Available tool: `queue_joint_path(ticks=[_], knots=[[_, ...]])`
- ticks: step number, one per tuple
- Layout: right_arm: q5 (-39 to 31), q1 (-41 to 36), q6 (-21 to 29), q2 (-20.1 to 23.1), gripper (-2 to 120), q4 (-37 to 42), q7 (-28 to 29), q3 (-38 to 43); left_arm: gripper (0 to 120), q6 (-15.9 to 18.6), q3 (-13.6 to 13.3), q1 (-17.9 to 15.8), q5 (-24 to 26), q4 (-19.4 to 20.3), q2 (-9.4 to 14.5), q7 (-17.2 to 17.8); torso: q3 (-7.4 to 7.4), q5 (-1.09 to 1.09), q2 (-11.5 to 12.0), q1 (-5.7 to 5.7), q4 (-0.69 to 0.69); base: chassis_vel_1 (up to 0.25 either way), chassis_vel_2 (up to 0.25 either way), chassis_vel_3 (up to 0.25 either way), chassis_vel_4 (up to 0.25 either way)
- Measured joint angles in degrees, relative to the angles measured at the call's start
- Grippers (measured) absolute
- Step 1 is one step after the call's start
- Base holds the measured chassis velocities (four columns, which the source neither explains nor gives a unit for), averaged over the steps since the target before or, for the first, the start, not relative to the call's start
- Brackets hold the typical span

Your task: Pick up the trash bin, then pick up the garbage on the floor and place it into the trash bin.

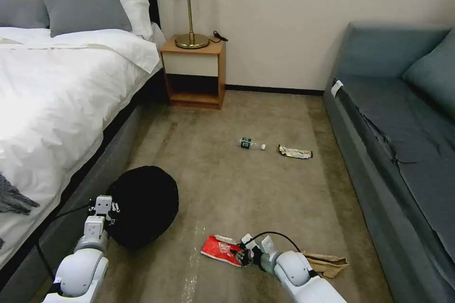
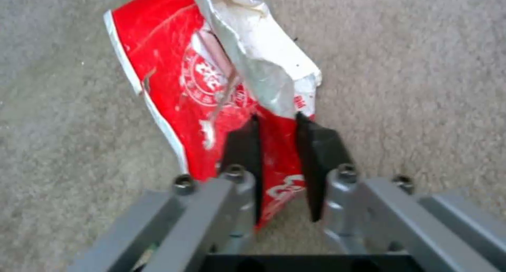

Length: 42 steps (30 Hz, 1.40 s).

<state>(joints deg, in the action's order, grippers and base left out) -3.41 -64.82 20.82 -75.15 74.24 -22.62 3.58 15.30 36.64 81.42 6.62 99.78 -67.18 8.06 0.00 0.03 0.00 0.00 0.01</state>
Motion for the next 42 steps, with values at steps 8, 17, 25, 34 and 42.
queue_joint_path(ticks=[8, 17, 25, 34, 42], knots=[[0.4, -0.1, -2.2, -0.1, 0, -0.4, -0.7, 0.9, 1, 0.0, 0.0, 0.4, 0.1, 0.3, -0.1, 0.0, 0.0, 0.0, 0.0, 0.0, -0.01, 0.0, 0.0, 0.0, 0.0], [0.3, 0.4, -3.6, 0.2, 0, -0.5, -0.7, 1.7, 0, 0.1, 0.1, 0.7, 0.1, 0.5, -0.1, 0.0, 0.0, -0.02, 0.0, 0.0, -0.01, 0.0, 0.0, 0.0, 0.0], [0.2, 0.6, -3.8, 0.4, 0, -0.3, -0.7, 2.0, 0, 0.1, 0.2, 0.8, 0.1, 0.7, -0.1, 0.0, 0.0, -0.02, 0.0, 0.0, -0.01, 0.0, 0.0, 0.0, 0.0], [-2.1, 2.6, -4.7, 1.3, 0, 3.8, -0.3, 5.2, 0, 0.8, 0.6, 0.0, 0.3, 3.0, 0.8, 0.0, 0.01, -0.02, 0.0, 0.0, -0.01, 0.0, 0.0, 0.0, 0.0], [-5.3, 2.9, -6.4, 2.6, 0, 10.7, 0.1, 10.6, 0, 1.1, 0.6, -0.5, 0.6, 4.0, 1.2, 0.6, 0.0, -0.03, 0.0, 0.0, -0.01, 0.0, 0.0, 0.0, 0.0]])
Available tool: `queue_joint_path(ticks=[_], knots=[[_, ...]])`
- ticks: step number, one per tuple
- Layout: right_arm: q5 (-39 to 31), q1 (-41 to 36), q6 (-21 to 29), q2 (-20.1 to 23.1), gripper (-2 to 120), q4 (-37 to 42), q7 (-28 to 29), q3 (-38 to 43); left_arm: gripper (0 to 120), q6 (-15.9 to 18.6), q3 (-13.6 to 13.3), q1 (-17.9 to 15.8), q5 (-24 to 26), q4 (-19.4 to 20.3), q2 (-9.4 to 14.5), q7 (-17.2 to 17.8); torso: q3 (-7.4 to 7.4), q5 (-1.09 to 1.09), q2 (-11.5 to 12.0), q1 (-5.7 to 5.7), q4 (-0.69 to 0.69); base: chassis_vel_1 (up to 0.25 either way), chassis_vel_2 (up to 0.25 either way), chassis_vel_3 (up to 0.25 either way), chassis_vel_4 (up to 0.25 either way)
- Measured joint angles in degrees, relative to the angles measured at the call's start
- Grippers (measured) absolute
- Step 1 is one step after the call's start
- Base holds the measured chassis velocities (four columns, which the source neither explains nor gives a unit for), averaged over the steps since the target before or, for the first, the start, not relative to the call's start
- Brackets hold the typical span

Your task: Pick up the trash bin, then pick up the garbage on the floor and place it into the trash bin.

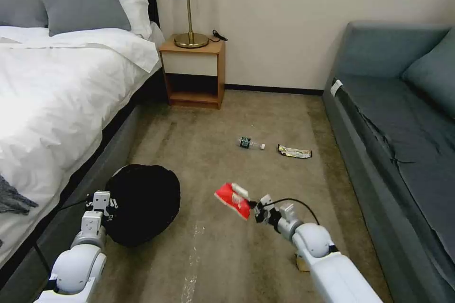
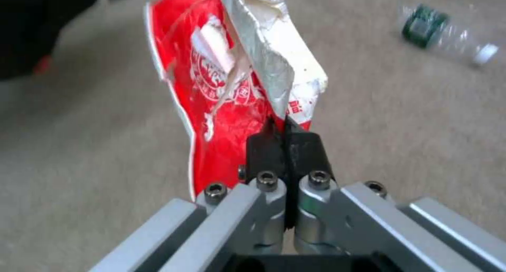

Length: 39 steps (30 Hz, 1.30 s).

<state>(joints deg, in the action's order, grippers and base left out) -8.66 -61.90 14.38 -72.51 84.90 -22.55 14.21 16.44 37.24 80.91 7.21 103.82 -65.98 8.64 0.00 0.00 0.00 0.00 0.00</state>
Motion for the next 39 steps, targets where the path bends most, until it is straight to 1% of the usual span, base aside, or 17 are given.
queue_joint_path(ticks=[1, 4, 5, 7, 8, 12, 14, 15, 17, 19, 22, 28, 31, 39], knots=[[0.0, 0.0, 0.0, 0.0, 0, 0.0, 0.0, 0.0, 0, 0.0, 0.0, 0.0, 0.0, 0.0, 0.0, 0.0, 0.0, 0.0, 0.0, 0.0, 0.0, 0.0, 0.0, 0.0, 0.0], [-4.2, -1.2, 0.8, 0.9, 0, 7.0, 0.0, 0.3, 0, 0.9, -0.5, -0.8, 1.9, 0.6, -0.4, 1.6, 0.0, 0.01, 0.0, 0.0, 0.0, 0.0, 0.0, 0.0, 0.0], [-4.2, -1.2, 0.8, 0.9, 0, 7.0, 0.0, 0.3, 0, 0.9, -0.5, -0.8, 1.9, 0.6, -0.4, 1.6, 0.0, 0.01, 0.0, 0.0, 0.0, 0.0, 0.0, 0.0, 0.0], [-7.6, -2.0, 2.5, 0.7, 0, 12.1, 0.4, -0.8, 0, 2.3, -1.6, -1.7, 4.8, 1.2, -1.2, 3.1, 0.0, 0.01, 0.0, 0.0, 0.0, 0.0, 0.0, 0.0, 0.0], [-8.6, -2.2, 2.9, 0.5, 0, 13.3, 0.7, -1.3, 0, 2.7, -2.1, -2.1, 5.5, 1.4, -1.5, 3.5, 0.0, 0.01, 0.0, 0.0, 0.0, 0.0, 0.0, 0.0, 0.0], [-11.4, -2.4, 3.6, -0.4, 0, 15.6, 2.0, -3.0, 0, 3.5, -3.1, -2.9, 6.2, 1.8, -2.3, 4.5, 0.0, 0.01, 0.0, 0.0, 0.0, 0.0, 0.0, 0.0, 0.0], [-13.5, -2.5, 4.4, -1.4, 0, 17.5, 3.2, -4.5, 0, 4.4, -4.3, -3.7, 7.4, 2.5, -3.1, 5.4, 0.0, 0.0, 0.0, 0.0, 0.0, 0.0, 0.0, 0.0, 0.0], [-13.5, -2.5, 4.4, -1.4, 0, 17.5, 3.2, -4.5, 0, 4.4, -4.3, -3.7, 7.4, 2.5, -3.1, 5.4, 0.0, 0.0, 0.0, 0.0, 0.0, 0.0, 0.0, 0.0, 0.0], [-14.6, -2.5, 4.6, -2.0, 0, 18.6, 3.4, -5.8, 0, 5.1, -5.3, -4.4, 7.8, 2.9, -3.9, 6.2, 0.0, 0.0, 0.0, 0.0, 0.0, 0.0, 0.0, 0.0, 0.0], [-14.8, -2.6, 4.6, -2.2, 0, 18.8, 3.4, -6.1, 0, 5.3, -5.6, -4.7, 7.9, 3.0, -4.1, 6.3, 0.0, 0.0, 0.0, 0.0, 0.0, 0.0, 0.0, 0.0, 0.0], [-16.2, -2.6, 4.2, -3.1, 0, 19.2, 3.8, -7.6, 0, 6.0, -7.0, -5.4, 8.3, 3.3, -5.1, 7.0, 0.0, 0.0, 0.0, 0.0, 0.0, 0.0, 0.0, 0.0, 0.0], [-16.1, -1.7, 3.8, -4.1, 0, 18.1, 4.6, -8.4, 0, 6.2, -8.2, -5.9, 8.4, 3.8, -5.7, 7.1, 0.0, 0.01, 0.0, 0.0, 0.0, 0.0, 0.0, 0.0, 0.0], [-15.3, 0.0, 2.8, -5.4, 0, 14.5, 4.7, -9.4, 0, 6.6, -8.9, -6.0, 8.7, 4.8, -6.1, 7.0, 0.0, 0.0, 0.0, 0.0, 0.0, 0.0, 0.0, 0.0, 0.0], [-13.5, 1.5, 0.9, -6.9, 0, 8.9, 5.1, -10.9, 0, 7.0, -9.0, -5.3, 8.9, 5.8, -6.2, 7.1, 0.0, 0.0, 0.0, 0.0, 0.0, 0.0, 0.0, 0.0, 0.0]])
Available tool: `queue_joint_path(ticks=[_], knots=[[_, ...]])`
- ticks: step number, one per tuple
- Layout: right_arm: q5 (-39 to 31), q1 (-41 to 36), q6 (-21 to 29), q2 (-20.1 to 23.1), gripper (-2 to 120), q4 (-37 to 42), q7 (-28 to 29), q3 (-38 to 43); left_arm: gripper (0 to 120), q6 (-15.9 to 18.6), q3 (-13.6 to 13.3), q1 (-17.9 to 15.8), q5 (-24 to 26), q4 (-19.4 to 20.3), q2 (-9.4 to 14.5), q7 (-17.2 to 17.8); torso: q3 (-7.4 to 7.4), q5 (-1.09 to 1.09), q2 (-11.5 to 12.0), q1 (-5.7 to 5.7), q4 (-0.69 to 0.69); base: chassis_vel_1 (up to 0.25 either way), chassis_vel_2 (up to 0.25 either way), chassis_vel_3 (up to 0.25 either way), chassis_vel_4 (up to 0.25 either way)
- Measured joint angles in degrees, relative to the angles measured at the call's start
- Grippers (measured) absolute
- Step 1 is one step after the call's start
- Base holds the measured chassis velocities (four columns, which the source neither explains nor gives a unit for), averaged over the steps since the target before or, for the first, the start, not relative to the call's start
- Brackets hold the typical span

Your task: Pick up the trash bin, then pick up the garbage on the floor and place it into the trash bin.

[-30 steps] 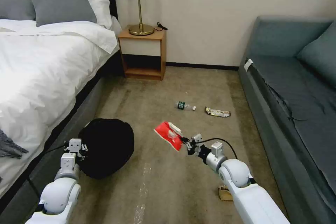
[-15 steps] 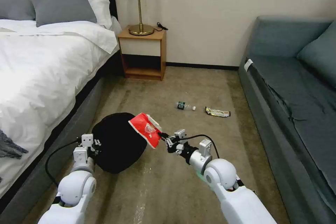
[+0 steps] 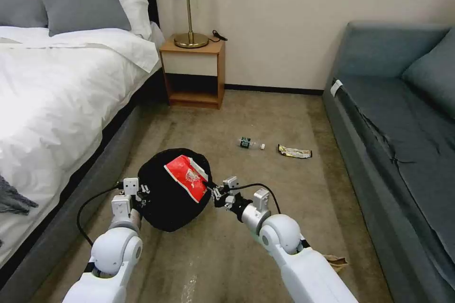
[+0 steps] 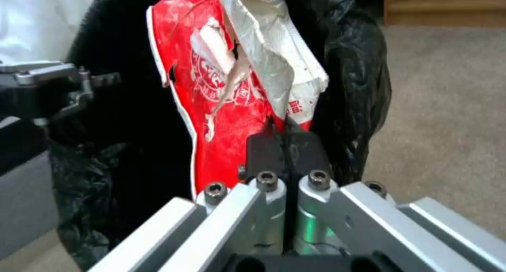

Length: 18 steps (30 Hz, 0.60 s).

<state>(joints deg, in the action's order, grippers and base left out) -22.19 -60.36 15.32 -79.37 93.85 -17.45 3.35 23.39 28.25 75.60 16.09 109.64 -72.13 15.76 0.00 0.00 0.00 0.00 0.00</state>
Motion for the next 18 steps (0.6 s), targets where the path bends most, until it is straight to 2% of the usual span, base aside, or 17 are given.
queue_joint_path(ticks=[6, 9, 11, 12, 15, 16, 18], knots=[[0.9, 0.0, -0.1, -0.8, 0, -0.2, 0.9, -1.0, 0, 0.0, -0.1, 0.0, 0.1, -0.2, -0.2, 0.0, 0.0, 0.0, 0.0, 0.0, 0.0, 0.0, 0.0, 0.0, 0.0], [2.3, -0.3, -0.3, -1.4, 0, -0.3, 3.2, -1.8, 0, 0.0, -0.3, 0.0, 0.1, -0.4, -0.4, 0.0, 0.0, 0.0, 0.0, 0.0, 0.0, 0.0, 0.0, 0.0, 0.0], [3.9, -0.7, 0.0, -1.9, 10, 0.0, 5.5, -2.8, 0, -0.1, -0.4, 0.0, 0.3, -0.4, -0.5, -0.1, 0.0, 0.0, 0.0, 0.0, 0.0, 0.0, 0.0, 0.0, 0.0], [3.9, -0.7, 0.0, -1.9, 10, 0.0, 5.5, -2.8, 0, -0.1, -0.4, 0.0, 0.3, -0.4, -0.5, -0.1, 0.0, 0.0, 0.0, 0.0, 0.0, 0.0, 0.0, 0.0, 0.0], [4.4, -0.7, 0.5, -2.3, 25, 0.1, 5.8, -3.2, 0, -0.2, -0.3, 0.1, 0.5, -0.5, -0.5, -0.1, 0.0, 0.0, 0.0, 0.0, 0.0, 0.0, 0.0, 0.0, 0.0], [4.4, -0.7, 0.5, -2.3, 25, 0.1, 5.8, -3.2, 0, -0.2, -0.3, 0.1, 0.5, -0.5, -0.5, -0.1, 0.0, 0.0, 0.0, 0.0, 0.0, 0.0, 0.0, 0.0, 0.0], [4.4, -0.6, 0.7, -2.5, 35, 0.1, 5.9, -3.2, 0, -0.3, -0.1, 0.4, 0.6, -0.5, -0.4, -0.1, 0.0, 0.0, 0.0, 0.0, 0.0, 0.0, 0.0, 0.0, 0.0]])
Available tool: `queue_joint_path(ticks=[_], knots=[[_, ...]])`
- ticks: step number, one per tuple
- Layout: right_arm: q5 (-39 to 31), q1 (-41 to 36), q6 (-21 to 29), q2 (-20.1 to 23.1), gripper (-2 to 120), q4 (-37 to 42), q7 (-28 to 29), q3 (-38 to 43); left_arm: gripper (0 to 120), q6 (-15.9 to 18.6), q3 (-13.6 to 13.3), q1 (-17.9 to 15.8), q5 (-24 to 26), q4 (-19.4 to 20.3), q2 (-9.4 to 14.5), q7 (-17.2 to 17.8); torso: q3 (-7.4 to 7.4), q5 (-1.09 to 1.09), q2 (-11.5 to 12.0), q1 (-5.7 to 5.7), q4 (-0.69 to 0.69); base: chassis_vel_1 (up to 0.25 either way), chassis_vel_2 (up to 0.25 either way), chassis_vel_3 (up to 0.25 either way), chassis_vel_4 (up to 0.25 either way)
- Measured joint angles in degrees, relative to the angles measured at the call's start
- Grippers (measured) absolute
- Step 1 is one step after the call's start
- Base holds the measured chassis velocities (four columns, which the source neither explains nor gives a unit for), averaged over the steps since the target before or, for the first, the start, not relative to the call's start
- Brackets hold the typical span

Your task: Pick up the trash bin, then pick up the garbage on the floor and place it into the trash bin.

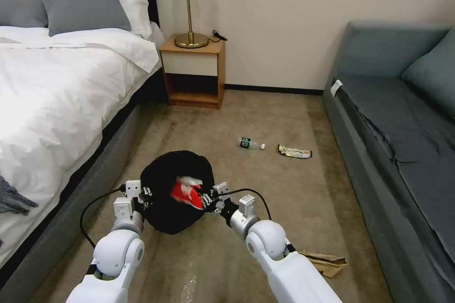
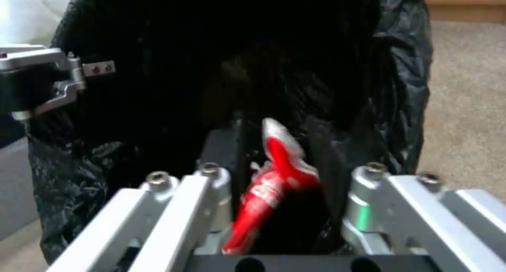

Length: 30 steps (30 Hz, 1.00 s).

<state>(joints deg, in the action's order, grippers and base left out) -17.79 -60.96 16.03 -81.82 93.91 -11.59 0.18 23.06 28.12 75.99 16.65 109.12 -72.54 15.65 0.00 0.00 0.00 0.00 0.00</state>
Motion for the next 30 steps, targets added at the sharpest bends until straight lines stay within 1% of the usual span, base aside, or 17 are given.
queue_joint_path(ticks=[1, 2, 3, 4, 5, 6, 9, 10, 11, 12, 13, 15, 16, 17, 20, 26, 30], knots=[[0.0, 0.0, 0.0, 0.0, 38, 0.0, 0.0, 0.0, 0, -0.1, 0.2, 0.1, 0.0, 0.0, 0.1, 0.0, 0.0, 0.0, 0.0, 0.0, 0.0, 0.0, 0.0, 0.0, 0.0], [0.0, 0.0, 0.1, 0.0, 44, 0.0, 0.0, 0.0, 0, -0.2, 0.3, 0.3, 0.1, 0.0, 0.2, 0.0, 0.0, 0.0, 0.0, 0.0, 0.0, 0.0, 0.0, 0.0, 0.0], [0.0, 0.0, 0.1, 0.0, 44, 0.0, 0.0, 0.0, 0, -0.2, 0.3, 0.3, 0.1, 0.0, 0.2, 0.0, 0.0, 0.0, 0.0, 0.0, 0.0, 0.0, 0.0, 0.0, 0.0], [0.0, -0.1, 0.1, 0.0, 50, 0.0, 0.0, 0.0, 0, -0.3, 0.5, 0.4, 0.1, -0.1, 0.3, 0.0, 0.0, 0.0, 0.0, 0.0, 0.0, 0.0, 0.0, 0.0, 0.0], [0.0, -0.2, 0.1, 0.1, 53, 0.0, 0.0, 0.1, 0, -0.4, 0.6, 0.5, 0.1, -0.1, 0.3, 0.0, 0.0, 0.0, 0.0, 0.0, 0.0, 0.0, 0.0, 0.0, 0.0], [0.0, -0.2, 0.1, 0.1, 53, 0.0, 0.0, 0.1, 0, -0.4, 0.6, 0.5, 0.1, -0.1, 0.3, 0.0, 0.0, 0.0, 0.0, 0.0, 0.0, 0.0, 0.0, 0.0, 0.0], [-0.1, -0.6, -0.1, 0.5, 68, 0.4, 0.0, 0.2, 0, -0.4, 0.6, 0.8, 0.1, 0.1, 0.3, 0.0, 0.0, 0.0, 0.0, 0.0, 0.0, 0.0, 0.0, 0.0, 0.0], [-0.1, -0.6, -0.1, 0.5, 68, 0.4, 0.0, 0.2, 0, -0.4, 0.6, 0.8, 0.1, 0.1, 0.3, 0.0, 0.0, 0.0, 0.0, 0.0, 0.0, 0.0, 0.0, 0.0, 0.0], [-0.1, -0.7, -0.2, 0.7, 72, 0.6, 0.0, 0.2, 0, -0.4, 0.6, 0.9, 0.1, 0.3, 0.3, 0.0, 0.0, 0.0, 0.0, 0.0, 0.0, 0.0, 0.0, 0.0, 0.0], [-0.1, -1.0, -0.6, 1.1, 79, 0.9, 0.0, 0.3, 0, -0.4, 0.5, 1.0, 0.1, 0.5, 0.3, 0.0, 0.0, -0.01, 0.0, 0.0, 0.0, 0.0, 0.0, 0.0, 0.0], [-0.1, -1.0, -0.6, 1.1, 79, 0.9, 0.0, 0.3, 0, -0.4, 0.5, 1.0, 0.1, 0.5, 0.3, 0.0, 0.0, -0.01, 0.0, 0.0, 0.0, 0.0, 0.0, 0.0, 0.0], [0.2, -1.3, -1.4, 1.6, 90, 1.1, 0.1, 0.6, 0, -0.4, 0.5, 1.2, -0.2, 0.6, 0.1, 0.0, 0.0, -0.01, 0.0, 0.0, 0.0, 0.0, 0.0, 0.0, 0.0], [0.2, -1.3, -1.4, 1.6, 90, 1.1, 0.1, 0.6, 0, -0.4, 0.5, 1.2, -0.2, 0.6, 0.1, 0.0, 0.0, -0.01, 0.0, 0.0, 0.0, 0.0, 0.0, 0.0, 0.0], [0.3, -1.4, -1.6, 2.0, 95, 1.3, 0.3, 0.8, 0, -0.4, 0.4, 1.4, -0.3, 0.7, 0.1, 0.0, 0.0, -0.01, 0.0, 0.0, 0.0, 0.0, 0.0, 0.0, 0.0], [-0.3, -1.8, -1.6, 3.8, 99, 2.5, 0.8, 1.7, 0, -0.7, 0.4, 2.0, -0.5, 1.0, 0.1, 0.0, 0.0, -0.01, 0.0, 0.0, 0.0, 0.0, 0.0, 0.0, 0.0], [-0.7, -2.7, -1.7, 6.1, 100, 3.4, 1.7, 2.8, 0, -0.8, 0.7, 2.3, -0.6, 1.2, 0.1, 0.0, 0.0, -0.01, 0.0, 0.0, 0.0, 0.0, 0.0, 0.0, 0.0], [0.5, -3.4, -2.6, 6.9, 100, 2.2, 1.9, 3.5, 0, -0.8, 1.1, 2.8, -0.6, 1.4, 0.5, 0.0, 0.0, -0.01, 0.0, 0.0, 0.0, 0.0, 0.0, 0.0, 0.0]])
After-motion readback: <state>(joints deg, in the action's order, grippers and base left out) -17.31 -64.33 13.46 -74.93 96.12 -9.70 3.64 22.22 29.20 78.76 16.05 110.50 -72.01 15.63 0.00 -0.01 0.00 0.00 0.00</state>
